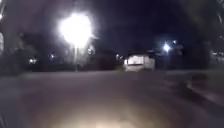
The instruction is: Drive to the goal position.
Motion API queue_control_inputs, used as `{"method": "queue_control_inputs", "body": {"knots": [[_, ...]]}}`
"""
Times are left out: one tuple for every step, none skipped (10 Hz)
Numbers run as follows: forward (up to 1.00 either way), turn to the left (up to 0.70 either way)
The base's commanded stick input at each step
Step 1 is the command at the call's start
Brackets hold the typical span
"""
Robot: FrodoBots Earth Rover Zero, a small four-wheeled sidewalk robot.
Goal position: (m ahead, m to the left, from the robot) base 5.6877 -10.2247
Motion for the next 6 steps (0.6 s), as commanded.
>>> {"method": "queue_control_inputs", "body": {"knots": [[0.70, -0.34], [0.70, -0.35], [0.70, -0.35], [0.70, -0.35], [0.70, -0.35], [0.70, -0.35]]}}
